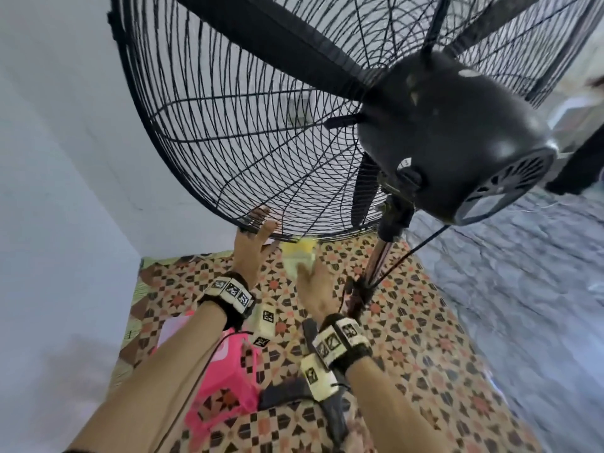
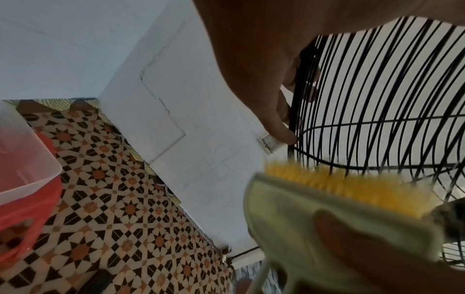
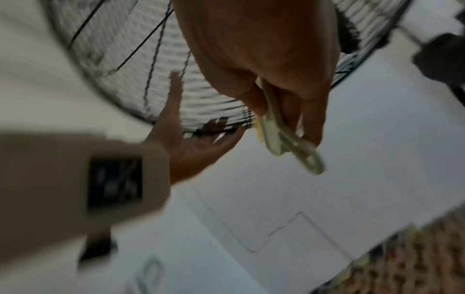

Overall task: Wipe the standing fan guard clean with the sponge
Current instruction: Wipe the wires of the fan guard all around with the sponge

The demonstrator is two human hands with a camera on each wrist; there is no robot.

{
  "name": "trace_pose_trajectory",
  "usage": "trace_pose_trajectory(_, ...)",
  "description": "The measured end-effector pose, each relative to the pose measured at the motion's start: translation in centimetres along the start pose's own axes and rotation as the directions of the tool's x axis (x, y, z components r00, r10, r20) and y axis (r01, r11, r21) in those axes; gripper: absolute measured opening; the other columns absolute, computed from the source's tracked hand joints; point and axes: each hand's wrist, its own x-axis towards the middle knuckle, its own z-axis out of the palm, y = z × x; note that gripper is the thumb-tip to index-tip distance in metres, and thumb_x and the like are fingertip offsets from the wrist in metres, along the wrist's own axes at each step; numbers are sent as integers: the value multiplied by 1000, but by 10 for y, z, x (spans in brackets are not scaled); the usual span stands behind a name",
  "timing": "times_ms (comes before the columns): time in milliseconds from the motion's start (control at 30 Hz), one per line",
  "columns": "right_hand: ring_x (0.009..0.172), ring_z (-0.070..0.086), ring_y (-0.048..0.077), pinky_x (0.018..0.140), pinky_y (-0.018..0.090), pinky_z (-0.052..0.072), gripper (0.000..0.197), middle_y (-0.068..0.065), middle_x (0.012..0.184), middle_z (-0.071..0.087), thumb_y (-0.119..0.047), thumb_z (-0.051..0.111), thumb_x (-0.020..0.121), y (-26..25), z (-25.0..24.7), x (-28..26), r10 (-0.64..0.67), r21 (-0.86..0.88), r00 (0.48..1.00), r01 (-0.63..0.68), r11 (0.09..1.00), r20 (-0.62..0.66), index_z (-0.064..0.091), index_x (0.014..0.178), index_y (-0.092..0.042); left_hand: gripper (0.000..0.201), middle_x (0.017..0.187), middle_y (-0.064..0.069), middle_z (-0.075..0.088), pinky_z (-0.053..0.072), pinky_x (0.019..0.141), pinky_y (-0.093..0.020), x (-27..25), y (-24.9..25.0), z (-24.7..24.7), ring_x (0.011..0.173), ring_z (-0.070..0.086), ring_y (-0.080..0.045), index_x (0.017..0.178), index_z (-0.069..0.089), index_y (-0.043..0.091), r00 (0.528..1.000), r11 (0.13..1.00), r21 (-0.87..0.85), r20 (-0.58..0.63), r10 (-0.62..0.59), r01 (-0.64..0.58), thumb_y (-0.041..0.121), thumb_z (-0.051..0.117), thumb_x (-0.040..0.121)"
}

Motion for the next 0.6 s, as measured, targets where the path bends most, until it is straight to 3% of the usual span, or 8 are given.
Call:
trace_pose_trajectory(67,106,66,25,80,31,59,40,9,130,63,-30,46,107,-3,-11,-1,155,17,987,-154,988,-32,45,141,-10,92,148,-7,58,55,103,-52,-6,11,8,135,57,-28,152,42,16,1000,1000,18,-17,-3,3,50,87,79)
trace_pose_trajectory(167,118,61,38,96,51,55,56,21,140,54,-44,41,106,-7,-35,20,385,34,905,-385,922,-183,31,152,-13,99,154,0,53,54,104,-51,-8,16,11,139,54,-23,156,39,26,1000,1000,-2,6,-28,28,61,86,76)
trace_pose_trajectory(233,107,66,33,89,45,59,47,18,126,62,-39,45,106,-11,-27,19,353,112,927,-341,933,-123,41,141,-8,101,153,0,54,53,105,-51,-7,14,8,139,54,-23,156,40,27,999,999,-20,4,-36,36,61,87,73)
trace_pose_trajectory(300,105,68,26,85,35,60,35,10,122,66,-29,49,106,-4,-9,2,139,114,990,-134,984,-33,49,134,-8,100,150,-3,57,54,105,-52,-6,10,6,137,56,-25,154,41,23,1000,1000,-18,-9,-23,23,56,90,73)
trace_pose_trajectory(367,106,69,24,86,37,61,36,7,123,67,-27,50,105,5,-5,-13,23,123,1000,-24,992,9,50,137,-11,100,149,-6,57,56,103,-52,-5,5,2,135,58,-26,154,40,20,1000,1000,23,12,-7,6,56,89,74)
trace_pose_trajectory(500,119,63,35,95,37,52,56,17,136,61,-30,47,106,7,-34,-8,260,280,944,-199,939,-203,31,155,-7,104,153,3,53,52,106,-48,-8,5,3,128,62,-11,158,35,29,998,999,50,67,0,-3,69,82,74)
trace_pose_trajectory(567,118,64,36,99,40,53,58,18,141,57,-26,50,106,5,-44,-3,240,330,944,-157,931,-227,29,157,-8,105,147,10,56,53,104,-46,-11,8,6,122,65,-5,156,36,31,998,1000,3,58,1,-1,71,83,70)
trace_pose_trajectory(600,107,70,31,93,41,58,55,16,136,61,-22,53,104,4,-45,-3,204,345,952,-117,931,-228,34,154,-10,106,145,11,57,55,103,-46,-11,8,6,125,64,-8,155,38,31,999,999,-31,43,-11,12,69,86,68)
